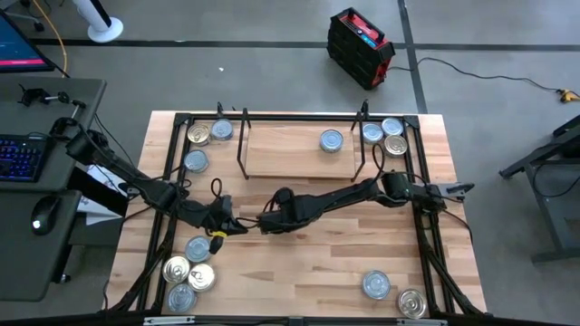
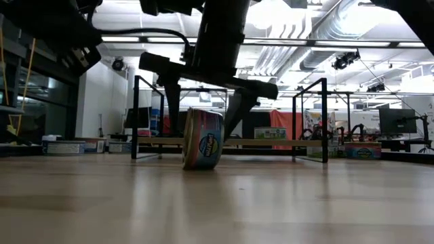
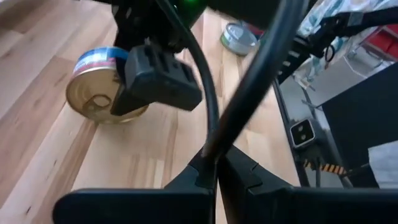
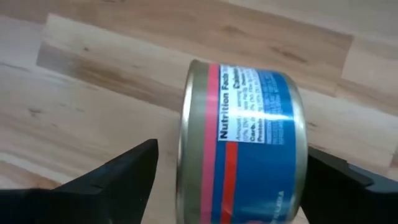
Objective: Stack canned seafood by type on shelf
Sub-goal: Put the blue-pink tuna can on the shelf
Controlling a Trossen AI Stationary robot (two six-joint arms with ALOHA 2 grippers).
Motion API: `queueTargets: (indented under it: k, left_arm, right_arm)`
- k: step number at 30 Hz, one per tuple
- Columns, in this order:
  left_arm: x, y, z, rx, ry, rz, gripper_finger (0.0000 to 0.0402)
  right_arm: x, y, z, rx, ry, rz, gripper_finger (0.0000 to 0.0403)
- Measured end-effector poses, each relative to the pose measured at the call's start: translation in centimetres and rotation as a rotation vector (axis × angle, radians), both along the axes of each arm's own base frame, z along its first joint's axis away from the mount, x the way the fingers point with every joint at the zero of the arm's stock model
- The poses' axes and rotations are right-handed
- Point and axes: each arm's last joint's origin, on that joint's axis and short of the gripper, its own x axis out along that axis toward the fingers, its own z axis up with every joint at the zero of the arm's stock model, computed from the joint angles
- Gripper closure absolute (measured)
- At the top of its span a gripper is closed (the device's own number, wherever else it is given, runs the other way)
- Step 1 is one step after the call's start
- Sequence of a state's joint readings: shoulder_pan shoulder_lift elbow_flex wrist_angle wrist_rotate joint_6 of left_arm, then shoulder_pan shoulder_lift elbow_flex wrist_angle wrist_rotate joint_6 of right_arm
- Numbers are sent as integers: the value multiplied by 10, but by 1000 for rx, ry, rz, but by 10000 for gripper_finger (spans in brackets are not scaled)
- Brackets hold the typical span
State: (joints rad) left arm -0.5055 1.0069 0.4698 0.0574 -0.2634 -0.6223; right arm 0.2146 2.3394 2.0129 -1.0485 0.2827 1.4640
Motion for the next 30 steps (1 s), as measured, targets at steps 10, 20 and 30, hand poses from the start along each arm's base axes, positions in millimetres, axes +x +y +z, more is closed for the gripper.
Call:
queueTargets:
  k: [10, 20, 30]
  left_arm:
    - [2, 11, 48, 129, -18, -7, 401]
    - [-36, 32, 97, 166, -115, 36, 401]
    - [-59, 41, 92, 100, -159, 123, 401]
  right_arm:
    - [-9, -5, 23, -59, 81, 37, 239]
    - [-49, 1, 67, -111, 271, 181, 239]
    - [-68, -22, 59, 1, 10, 219, 239]
